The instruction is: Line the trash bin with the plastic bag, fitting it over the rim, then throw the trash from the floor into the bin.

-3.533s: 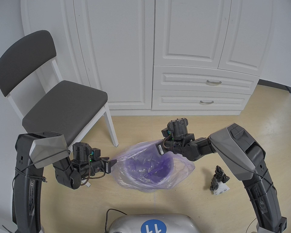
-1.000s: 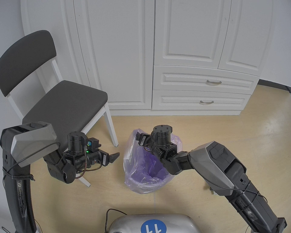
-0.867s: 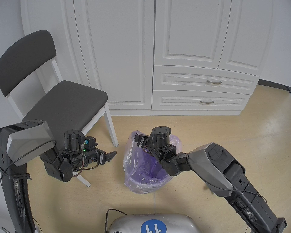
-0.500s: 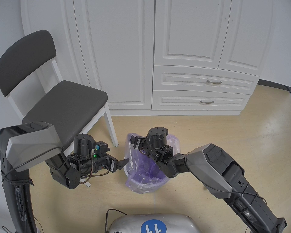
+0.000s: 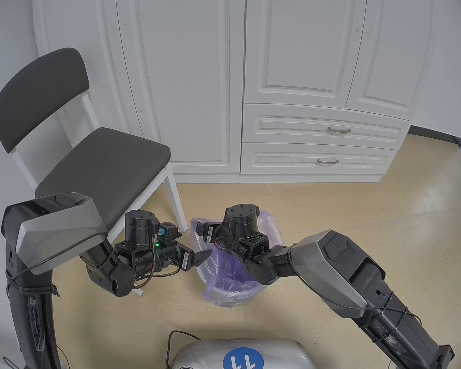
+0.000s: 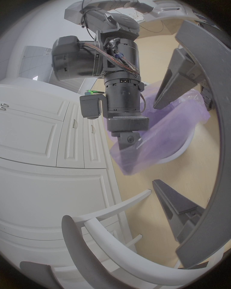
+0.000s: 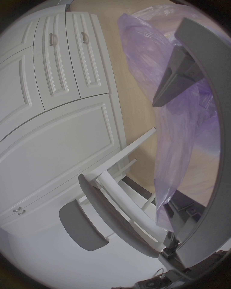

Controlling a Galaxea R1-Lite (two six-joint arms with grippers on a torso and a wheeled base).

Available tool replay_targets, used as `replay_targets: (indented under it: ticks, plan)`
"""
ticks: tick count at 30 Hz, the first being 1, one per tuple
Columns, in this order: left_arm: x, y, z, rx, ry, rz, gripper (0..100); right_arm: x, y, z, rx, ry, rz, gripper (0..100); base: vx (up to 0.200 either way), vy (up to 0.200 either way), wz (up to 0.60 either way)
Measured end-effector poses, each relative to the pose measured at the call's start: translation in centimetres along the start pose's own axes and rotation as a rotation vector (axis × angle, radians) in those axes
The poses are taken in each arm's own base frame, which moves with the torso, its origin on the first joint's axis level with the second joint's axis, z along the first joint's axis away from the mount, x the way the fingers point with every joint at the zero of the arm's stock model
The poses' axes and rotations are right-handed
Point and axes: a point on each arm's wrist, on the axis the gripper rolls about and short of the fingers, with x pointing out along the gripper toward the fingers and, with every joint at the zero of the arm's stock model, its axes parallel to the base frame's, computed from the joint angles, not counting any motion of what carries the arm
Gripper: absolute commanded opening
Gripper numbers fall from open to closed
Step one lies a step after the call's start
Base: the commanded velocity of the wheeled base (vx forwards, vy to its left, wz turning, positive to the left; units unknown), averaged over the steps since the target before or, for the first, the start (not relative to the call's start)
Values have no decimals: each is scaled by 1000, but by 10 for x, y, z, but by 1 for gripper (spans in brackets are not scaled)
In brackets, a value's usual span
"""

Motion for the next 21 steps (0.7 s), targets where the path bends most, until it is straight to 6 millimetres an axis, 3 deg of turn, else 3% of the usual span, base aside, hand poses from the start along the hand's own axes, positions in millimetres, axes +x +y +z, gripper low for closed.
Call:
replay_targets:
  ticks: [5,12,21]
  plan:
    - [5,-4,3,3,2,-7,100,-1,-1,8,3,-14,2,100,0,0,0]
    - [28,0,3,-15,109,65,100,-4,1,22,2,-5,-12,100,0,0,0]
    - [41,21,-2,-31,149,171,100,-20,-23,52,-59,212,-141,100,0,0,0]
